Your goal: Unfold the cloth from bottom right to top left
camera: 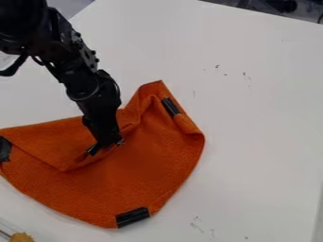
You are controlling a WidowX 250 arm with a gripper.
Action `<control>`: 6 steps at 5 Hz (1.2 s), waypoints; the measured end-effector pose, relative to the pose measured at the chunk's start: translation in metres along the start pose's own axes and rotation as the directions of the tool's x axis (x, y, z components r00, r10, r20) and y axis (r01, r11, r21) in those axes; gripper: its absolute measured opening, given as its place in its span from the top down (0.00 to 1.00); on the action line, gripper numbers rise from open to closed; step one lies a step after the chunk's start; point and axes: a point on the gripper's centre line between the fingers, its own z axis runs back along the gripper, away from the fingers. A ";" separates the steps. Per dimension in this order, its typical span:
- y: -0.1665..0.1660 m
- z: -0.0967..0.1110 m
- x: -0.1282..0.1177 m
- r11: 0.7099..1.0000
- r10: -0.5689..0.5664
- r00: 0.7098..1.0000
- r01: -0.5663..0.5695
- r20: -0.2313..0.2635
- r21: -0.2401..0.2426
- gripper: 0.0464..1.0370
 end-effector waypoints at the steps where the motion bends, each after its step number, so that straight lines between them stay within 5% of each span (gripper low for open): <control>1: 0.010 0.014 0.010 0.997 -0.056 0.998 0.057 -0.025 0.045 0.98; 3: 0.078 0.044 0.042 0.974 -0.177 0.984 0.180 -0.030 0.139 0.98; 6: 0.146 -0.008 0.057 0.964 -0.264 0.964 0.265 -0.023 0.031 0.98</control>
